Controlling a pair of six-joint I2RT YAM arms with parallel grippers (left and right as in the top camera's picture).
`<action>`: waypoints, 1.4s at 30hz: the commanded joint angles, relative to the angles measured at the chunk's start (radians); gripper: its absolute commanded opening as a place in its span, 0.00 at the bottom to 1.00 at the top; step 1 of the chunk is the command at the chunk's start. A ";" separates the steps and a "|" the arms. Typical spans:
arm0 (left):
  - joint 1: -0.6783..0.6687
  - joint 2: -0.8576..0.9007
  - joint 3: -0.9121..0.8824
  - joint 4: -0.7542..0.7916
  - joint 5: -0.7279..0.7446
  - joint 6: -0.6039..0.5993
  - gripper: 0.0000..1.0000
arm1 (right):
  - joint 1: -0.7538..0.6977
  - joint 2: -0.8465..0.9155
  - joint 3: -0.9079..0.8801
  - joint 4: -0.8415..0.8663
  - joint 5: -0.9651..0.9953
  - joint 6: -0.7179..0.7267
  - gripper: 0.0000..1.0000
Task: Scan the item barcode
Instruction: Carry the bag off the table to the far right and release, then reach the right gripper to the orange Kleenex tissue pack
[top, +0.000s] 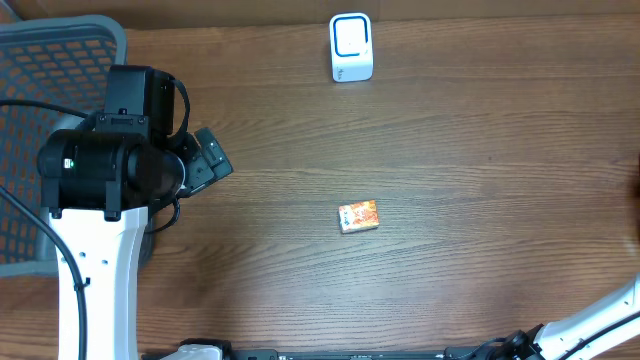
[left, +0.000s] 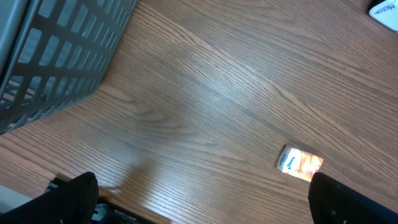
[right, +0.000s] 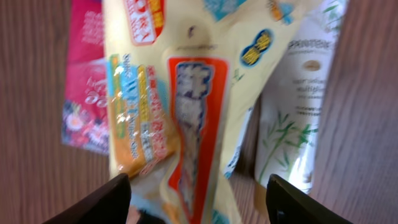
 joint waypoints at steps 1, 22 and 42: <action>0.005 0.001 -0.004 0.001 -0.013 -0.020 0.99 | -0.003 -0.031 0.078 -0.012 -0.215 -0.063 0.72; 0.005 0.001 -0.004 0.001 -0.013 -0.021 1.00 | 0.769 -0.173 -0.065 -0.171 -0.631 -0.496 0.72; 0.005 0.001 -0.004 0.001 -0.013 -0.021 1.00 | 1.548 -0.171 -0.560 0.172 -0.126 -0.681 0.60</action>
